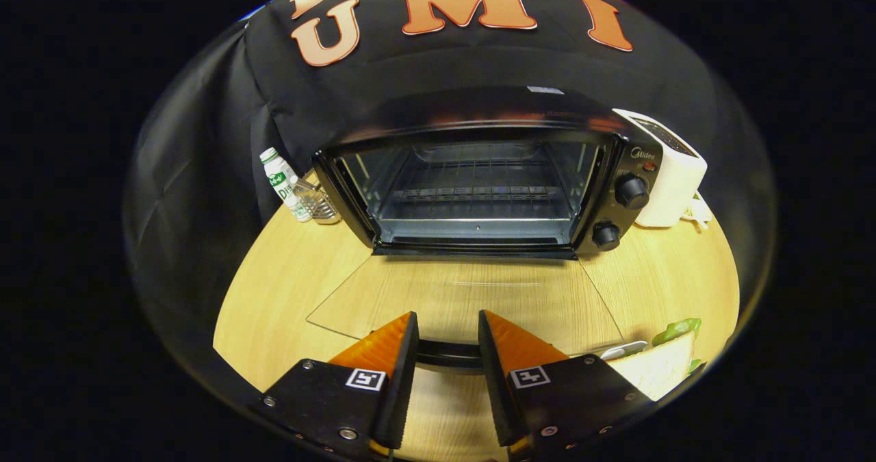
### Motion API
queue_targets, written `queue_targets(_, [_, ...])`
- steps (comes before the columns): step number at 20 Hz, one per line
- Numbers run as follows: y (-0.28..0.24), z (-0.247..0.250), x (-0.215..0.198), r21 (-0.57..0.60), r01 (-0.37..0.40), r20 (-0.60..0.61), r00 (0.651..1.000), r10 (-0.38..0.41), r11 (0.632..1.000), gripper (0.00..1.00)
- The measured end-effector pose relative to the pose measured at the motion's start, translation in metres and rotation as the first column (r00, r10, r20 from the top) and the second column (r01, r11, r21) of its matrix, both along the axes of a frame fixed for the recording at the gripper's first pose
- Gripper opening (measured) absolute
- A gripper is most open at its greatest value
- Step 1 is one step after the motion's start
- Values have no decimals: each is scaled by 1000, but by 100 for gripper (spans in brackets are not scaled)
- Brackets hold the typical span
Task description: Open the toaster oven, put the food inside, and close the toaster oven door.
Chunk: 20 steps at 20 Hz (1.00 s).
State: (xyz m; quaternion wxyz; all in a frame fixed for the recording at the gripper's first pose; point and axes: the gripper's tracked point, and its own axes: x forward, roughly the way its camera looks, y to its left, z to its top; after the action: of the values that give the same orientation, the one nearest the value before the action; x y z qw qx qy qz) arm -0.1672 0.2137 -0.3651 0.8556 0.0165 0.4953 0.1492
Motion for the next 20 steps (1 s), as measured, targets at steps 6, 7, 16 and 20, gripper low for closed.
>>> queue_targets(6, [-3, -47, -31, -33, -51, -110, 993, 47, 998, 51])
queue_targets(7, [-1, -44, -25, -30, -63, -83, 995, 60, 998, 51])
queue_targets(16, [-22, 9, -32, 88, -86, -96, 991, 94, 992, 75])
queue_targets(20, [-64, 54, -12, 138, -63, -33, 997, 68, 988, 95])
